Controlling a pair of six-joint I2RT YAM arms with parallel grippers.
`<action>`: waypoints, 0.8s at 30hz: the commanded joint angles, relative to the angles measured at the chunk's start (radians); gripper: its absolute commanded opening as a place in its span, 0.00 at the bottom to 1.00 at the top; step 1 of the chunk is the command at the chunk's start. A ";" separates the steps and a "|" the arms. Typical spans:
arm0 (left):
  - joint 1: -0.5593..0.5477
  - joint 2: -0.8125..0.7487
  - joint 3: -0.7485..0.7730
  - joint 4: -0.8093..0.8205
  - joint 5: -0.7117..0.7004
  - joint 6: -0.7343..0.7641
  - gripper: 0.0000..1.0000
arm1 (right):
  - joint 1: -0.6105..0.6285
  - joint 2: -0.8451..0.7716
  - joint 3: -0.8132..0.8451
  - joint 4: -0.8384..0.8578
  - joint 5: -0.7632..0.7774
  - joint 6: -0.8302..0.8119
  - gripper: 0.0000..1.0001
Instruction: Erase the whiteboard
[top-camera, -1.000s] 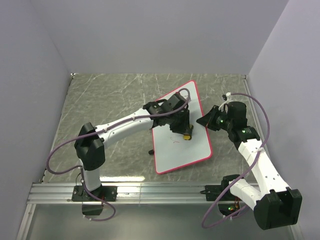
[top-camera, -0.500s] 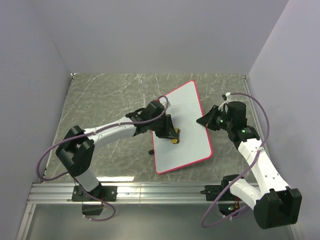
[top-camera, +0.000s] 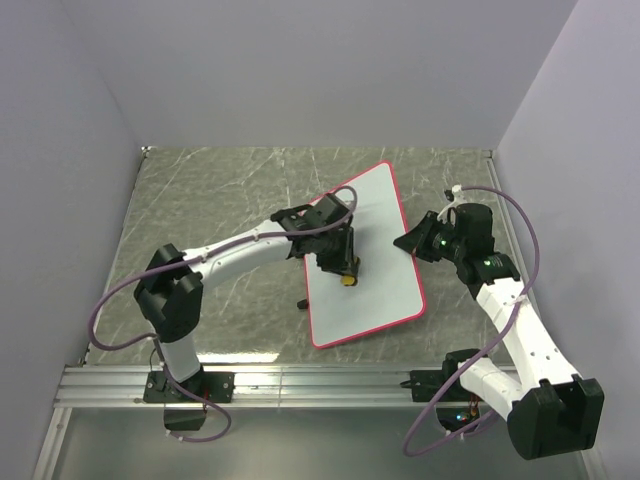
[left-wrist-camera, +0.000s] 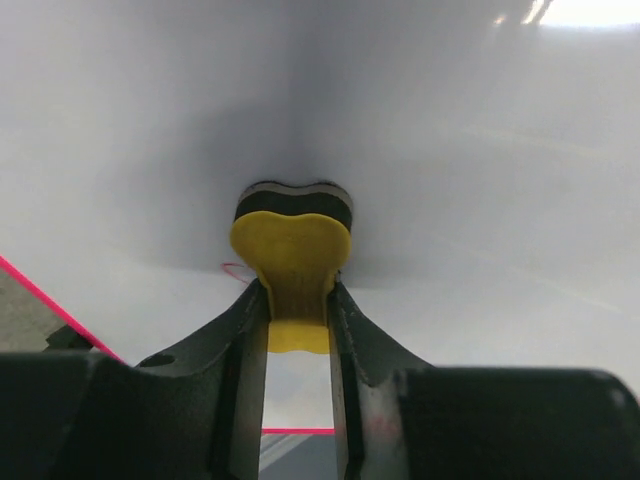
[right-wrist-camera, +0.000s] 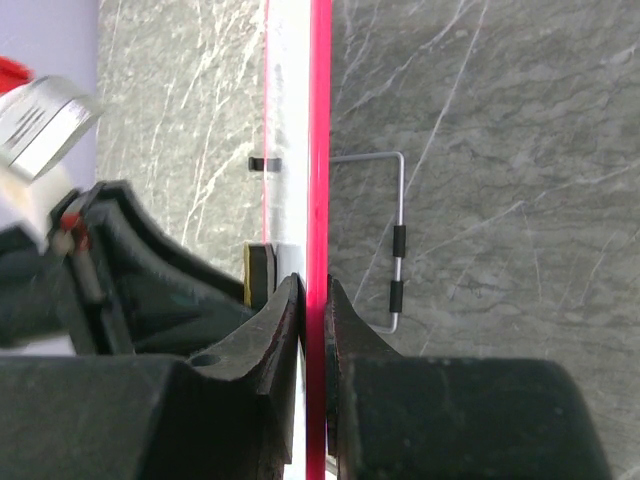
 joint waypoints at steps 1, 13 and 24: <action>-0.179 0.094 0.106 -0.037 -0.040 0.062 0.00 | 0.034 -0.010 0.007 -0.029 -0.054 -0.099 0.00; -0.109 0.024 -0.192 0.200 0.069 0.026 0.00 | 0.034 -0.004 0.002 -0.018 -0.057 -0.096 0.00; 0.155 0.142 -0.200 0.083 -0.030 0.119 0.00 | 0.032 -0.015 0.012 -0.035 -0.055 -0.105 0.00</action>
